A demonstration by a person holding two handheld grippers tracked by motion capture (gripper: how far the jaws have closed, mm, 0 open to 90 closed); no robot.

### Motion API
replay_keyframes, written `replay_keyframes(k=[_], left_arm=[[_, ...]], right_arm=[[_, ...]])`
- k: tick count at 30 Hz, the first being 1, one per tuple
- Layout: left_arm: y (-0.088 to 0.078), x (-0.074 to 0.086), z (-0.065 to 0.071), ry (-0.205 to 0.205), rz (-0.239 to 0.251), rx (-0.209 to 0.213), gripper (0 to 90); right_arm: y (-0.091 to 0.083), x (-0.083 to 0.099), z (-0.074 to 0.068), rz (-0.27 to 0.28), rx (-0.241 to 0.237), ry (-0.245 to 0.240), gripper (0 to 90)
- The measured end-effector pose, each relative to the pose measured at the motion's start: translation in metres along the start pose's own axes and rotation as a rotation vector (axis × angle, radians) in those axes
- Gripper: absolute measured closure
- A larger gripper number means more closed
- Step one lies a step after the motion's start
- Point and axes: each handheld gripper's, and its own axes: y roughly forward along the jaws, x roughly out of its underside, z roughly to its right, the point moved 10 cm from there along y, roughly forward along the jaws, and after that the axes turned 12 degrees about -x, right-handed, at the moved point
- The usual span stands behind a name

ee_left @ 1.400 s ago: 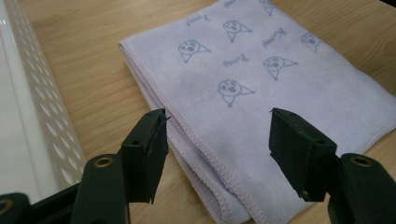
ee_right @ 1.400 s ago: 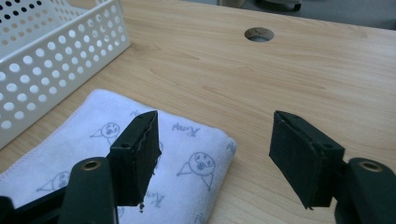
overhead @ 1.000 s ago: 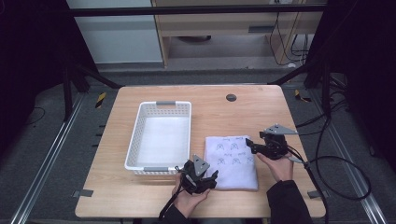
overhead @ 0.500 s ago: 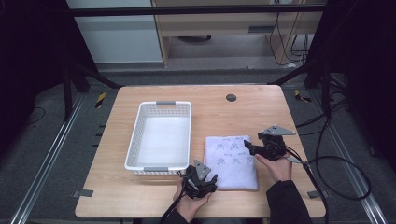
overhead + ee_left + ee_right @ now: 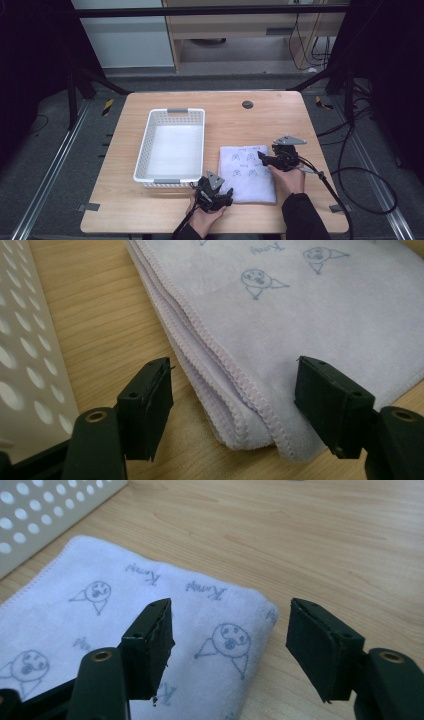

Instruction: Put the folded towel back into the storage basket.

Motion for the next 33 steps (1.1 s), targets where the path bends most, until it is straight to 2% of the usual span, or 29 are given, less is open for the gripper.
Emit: replay_keyframes(k=[5,10,15,22,28,33], left_arm=[[0.003,0.002,0.001,-0.008,-0.003,-0.002,29.8],[0.005,0.003,0.002,-0.010,-0.001,-0.004,30.5],[0.007,0.003,0.001,-0.023,-0.020,0.012,30.5],[0.006,0.004,0.004,-0.029,-0.011,0.023,36.4],[0.006,0.004,0.005,-0.030,-0.017,0.026,39.7],[0.006,0.003,0.006,-0.027,-0.021,0.046,43.6]], right_arm=[[0.007,0.007,0.002,-0.030,0.003,0.005,36.8],[0.008,0.013,0.005,-0.036,-0.015,0.050,38.3],[0.012,0.018,0.007,-0.060,-0.013,0.042,39.9],[0.016,0.023,0.006,-0.080,-0.025,0.064,42.3],[0.018,0.025,0.003,-0.082,-0.048,0.097,48.5],[0.019,0.026,0.000,-0.082,-0.067,0.114,57.3]])
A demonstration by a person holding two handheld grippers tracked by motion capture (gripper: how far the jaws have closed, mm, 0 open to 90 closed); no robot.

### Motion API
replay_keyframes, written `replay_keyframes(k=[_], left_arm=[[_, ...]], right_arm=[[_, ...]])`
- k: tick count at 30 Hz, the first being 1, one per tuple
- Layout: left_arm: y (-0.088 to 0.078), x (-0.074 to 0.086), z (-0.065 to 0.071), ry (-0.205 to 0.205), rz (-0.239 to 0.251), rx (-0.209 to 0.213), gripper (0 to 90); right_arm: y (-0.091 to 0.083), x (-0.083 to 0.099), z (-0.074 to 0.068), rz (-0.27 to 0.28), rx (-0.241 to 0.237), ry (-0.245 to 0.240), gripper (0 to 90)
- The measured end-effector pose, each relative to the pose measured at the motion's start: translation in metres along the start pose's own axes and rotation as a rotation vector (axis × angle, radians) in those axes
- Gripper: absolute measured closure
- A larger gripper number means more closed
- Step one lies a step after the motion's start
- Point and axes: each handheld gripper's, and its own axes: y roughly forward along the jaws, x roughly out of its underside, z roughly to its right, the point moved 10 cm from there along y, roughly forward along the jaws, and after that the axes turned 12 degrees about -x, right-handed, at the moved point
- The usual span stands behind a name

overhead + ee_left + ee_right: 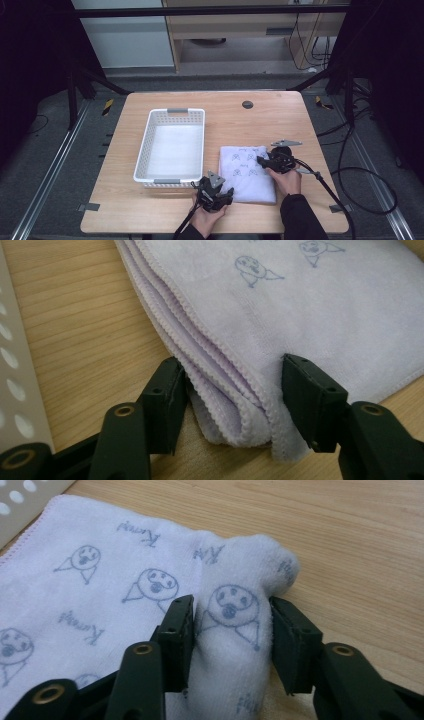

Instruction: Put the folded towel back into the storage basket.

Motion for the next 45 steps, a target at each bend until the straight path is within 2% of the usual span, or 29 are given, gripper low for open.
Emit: replay_keyframes(k=[11,15,18,34,45], left_arm=[[-0.002,-0.002,0.004,-0.055,-0.005,0.080,63.9],[-0.004,-0.003,0.004,-0.043,0.011,0.079,69.1],[-0.005,-0.004,0.003,-0.053,0.022,0.090,70.6],[-0.020,-0.016,0.002,-0.025,0.080,0.097,72.3],[-0.032,-0.028,0.001,0.015,0.114,0.089,72.4]], right_arm=[[-0.001,-0.001,-0.004,0.004,-0.025,-0.003,71.1],[-0.002,-0.002,-0.005,0.011,-0.028,-0.005,72.9],[-0.005,-0.004,-0.006,0.021,-0.032,-0.010,73.3],[-0.022,-0.016,-0.015,0.062,-0.029,-0.060,73.7],[-0.036,-0.027,-0.023,0.110,-0.025,-0.088,73.5]])
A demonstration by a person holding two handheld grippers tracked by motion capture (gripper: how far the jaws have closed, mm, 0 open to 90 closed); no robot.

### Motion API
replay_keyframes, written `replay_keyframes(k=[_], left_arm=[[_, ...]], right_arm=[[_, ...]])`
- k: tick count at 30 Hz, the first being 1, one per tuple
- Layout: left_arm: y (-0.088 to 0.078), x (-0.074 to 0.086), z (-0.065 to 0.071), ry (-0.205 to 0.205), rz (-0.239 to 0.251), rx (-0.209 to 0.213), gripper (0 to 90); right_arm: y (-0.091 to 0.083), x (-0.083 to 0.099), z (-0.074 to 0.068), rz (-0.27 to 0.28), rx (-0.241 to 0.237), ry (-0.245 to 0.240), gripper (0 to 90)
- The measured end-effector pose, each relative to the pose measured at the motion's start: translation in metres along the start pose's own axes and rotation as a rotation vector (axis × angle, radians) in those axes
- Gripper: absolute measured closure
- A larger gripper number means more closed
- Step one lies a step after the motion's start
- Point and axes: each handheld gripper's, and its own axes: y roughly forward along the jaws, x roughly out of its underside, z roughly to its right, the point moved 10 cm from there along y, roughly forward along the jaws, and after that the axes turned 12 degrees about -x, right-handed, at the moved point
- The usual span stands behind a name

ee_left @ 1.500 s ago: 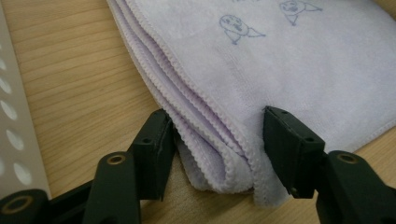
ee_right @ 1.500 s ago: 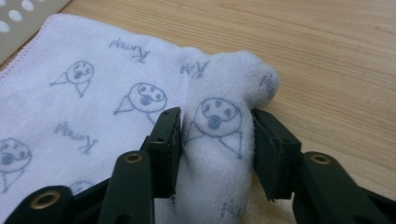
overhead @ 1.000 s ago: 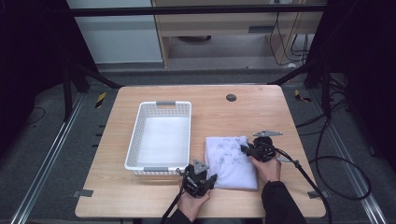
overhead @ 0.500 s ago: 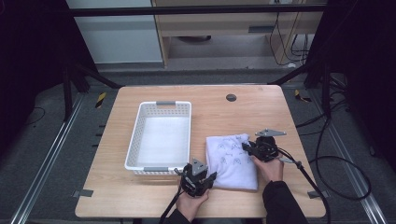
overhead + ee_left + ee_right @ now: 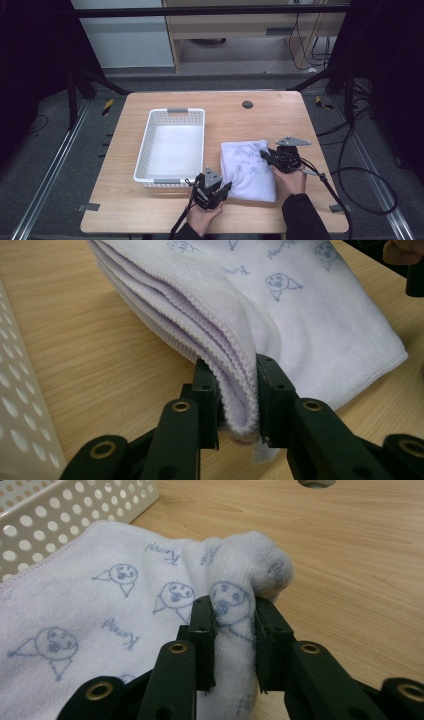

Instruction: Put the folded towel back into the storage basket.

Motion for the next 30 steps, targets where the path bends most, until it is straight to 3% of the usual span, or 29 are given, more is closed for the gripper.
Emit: replay_keyframes(k=[30], left_arm=[[-0.022,-0.031,0.000,0.055,0.048,0.005,72.3]], right_arm=[[-0.029,-0.032,-0.011,0.104,0.000,-0.039,73.4]])
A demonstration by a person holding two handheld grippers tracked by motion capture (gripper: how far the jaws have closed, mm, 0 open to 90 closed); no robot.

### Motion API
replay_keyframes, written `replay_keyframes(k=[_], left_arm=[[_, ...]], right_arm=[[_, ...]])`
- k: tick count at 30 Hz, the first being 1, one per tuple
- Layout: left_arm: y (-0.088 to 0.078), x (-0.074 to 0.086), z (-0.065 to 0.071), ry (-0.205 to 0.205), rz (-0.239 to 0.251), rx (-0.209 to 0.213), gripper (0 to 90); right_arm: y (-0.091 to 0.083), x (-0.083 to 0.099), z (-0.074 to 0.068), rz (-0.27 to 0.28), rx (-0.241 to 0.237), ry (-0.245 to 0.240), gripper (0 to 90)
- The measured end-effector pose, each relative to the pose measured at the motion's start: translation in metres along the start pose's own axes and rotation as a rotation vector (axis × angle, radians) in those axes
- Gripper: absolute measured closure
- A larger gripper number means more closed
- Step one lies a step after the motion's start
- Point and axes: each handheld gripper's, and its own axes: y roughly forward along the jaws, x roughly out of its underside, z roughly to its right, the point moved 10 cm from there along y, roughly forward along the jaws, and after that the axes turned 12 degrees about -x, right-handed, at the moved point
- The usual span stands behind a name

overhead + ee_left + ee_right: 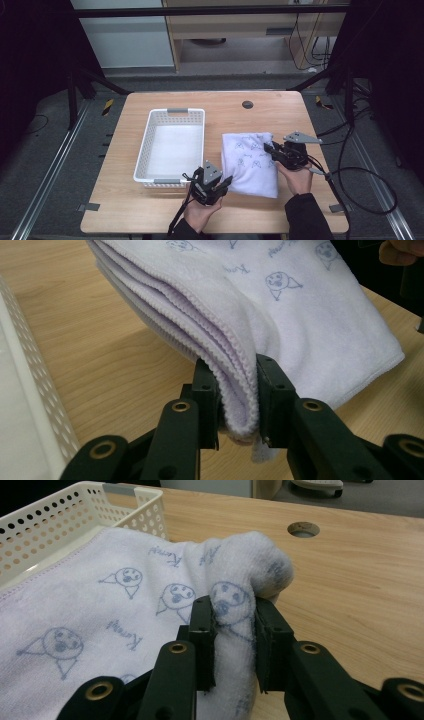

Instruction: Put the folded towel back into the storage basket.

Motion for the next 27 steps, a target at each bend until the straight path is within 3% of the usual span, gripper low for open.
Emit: replay_keyframes(k=[13,22,27], left_arm=[[-0.012,-0.017,-0.010,0.016,0.020,-0.002,72.4],[-0.019,-0.029,-0.014,0.017,0.037,0.003,72.4],[-0.024,-0.034,-0.019,0.036,0.045,-0.009,72.4]], right_arm=[[-0.007,-0.022,-0.010,0.044,-0.004,-0.027,73.4],[-0.010,-0.029,-0.012,0.062,-0.002,-0.015,73.5],[-0.011,-0.038,-0.017,0.071,0.003,-0.028,73.6]])
